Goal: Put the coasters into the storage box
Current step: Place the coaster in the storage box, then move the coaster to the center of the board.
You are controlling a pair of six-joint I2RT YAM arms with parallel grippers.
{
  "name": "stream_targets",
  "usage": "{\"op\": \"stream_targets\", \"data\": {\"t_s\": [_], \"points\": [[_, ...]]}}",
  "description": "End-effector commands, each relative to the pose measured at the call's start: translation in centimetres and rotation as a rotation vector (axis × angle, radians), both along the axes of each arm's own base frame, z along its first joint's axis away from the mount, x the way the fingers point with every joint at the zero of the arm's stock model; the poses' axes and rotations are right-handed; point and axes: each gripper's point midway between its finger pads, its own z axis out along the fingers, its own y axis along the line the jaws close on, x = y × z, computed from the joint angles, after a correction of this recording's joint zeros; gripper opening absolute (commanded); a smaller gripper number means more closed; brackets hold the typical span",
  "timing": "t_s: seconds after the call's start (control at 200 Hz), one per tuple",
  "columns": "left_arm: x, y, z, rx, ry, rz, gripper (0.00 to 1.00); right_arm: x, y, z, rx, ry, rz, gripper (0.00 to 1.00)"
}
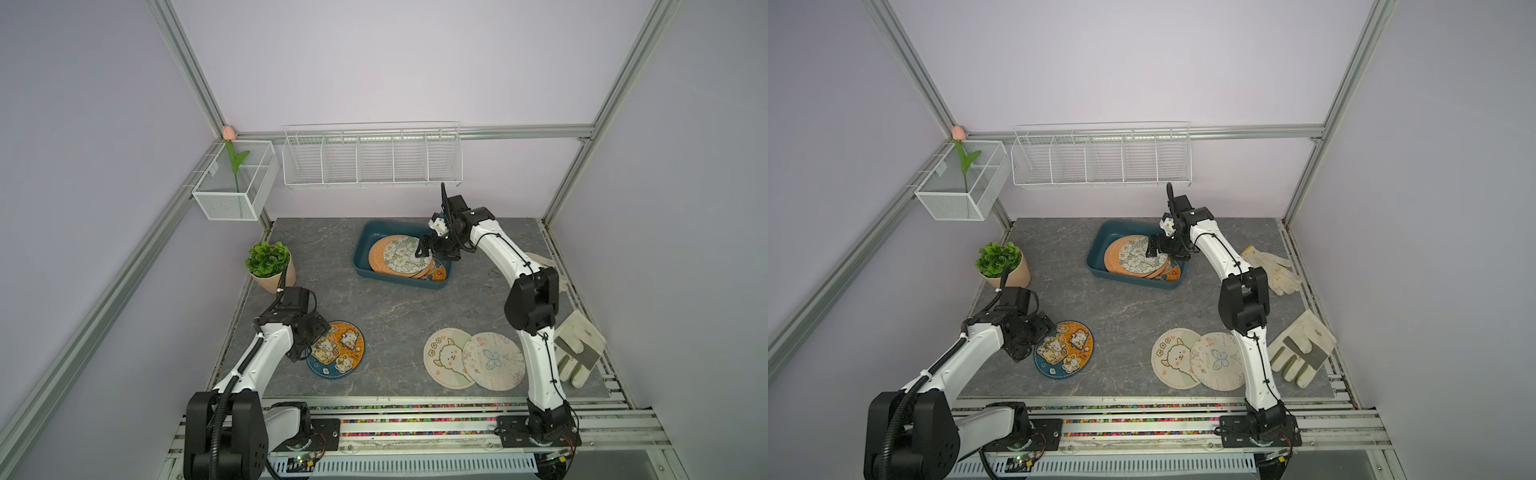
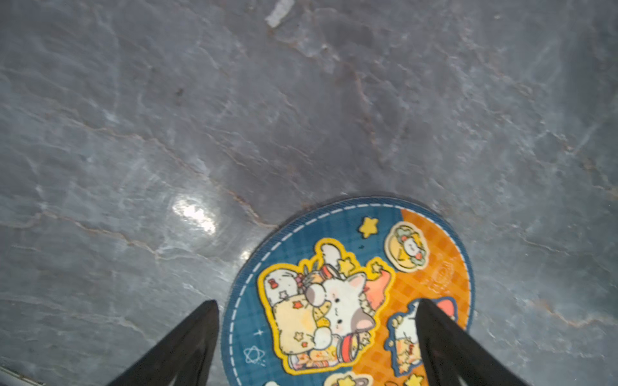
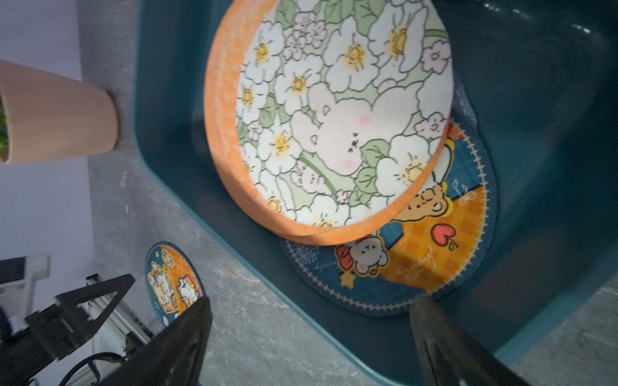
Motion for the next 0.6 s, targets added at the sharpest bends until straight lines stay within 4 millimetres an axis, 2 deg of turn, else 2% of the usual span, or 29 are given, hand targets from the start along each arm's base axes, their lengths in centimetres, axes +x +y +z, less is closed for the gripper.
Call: {"op": "stream_targets", "data": {"t_s": [0.0,0.28,0.445,0.595], "points": [[-1.0,0.8,-1.0,0.020,0.014,0.044,0.91,-1.5,0.9,1.8,0.035,-0.025,0.055,0.94],[-1.9,0.3,-3.2,-0.011,0.023,0.038,0.91,-3.0,1.2,4.0,0.063,-0.061,0.080,0.92],[-2.4,-1.4,-4.3,-0.098,0.039,-0.002,0.90,-3.3,1.0,4.5,0.065,-0.068,0.085,0.92],[-2.5,-3.2,-3.9,-0.150,0.026,-0.056,0.90,-3.4,1.0,4.6,0.073,-0.067,0.088,0.92]]}}
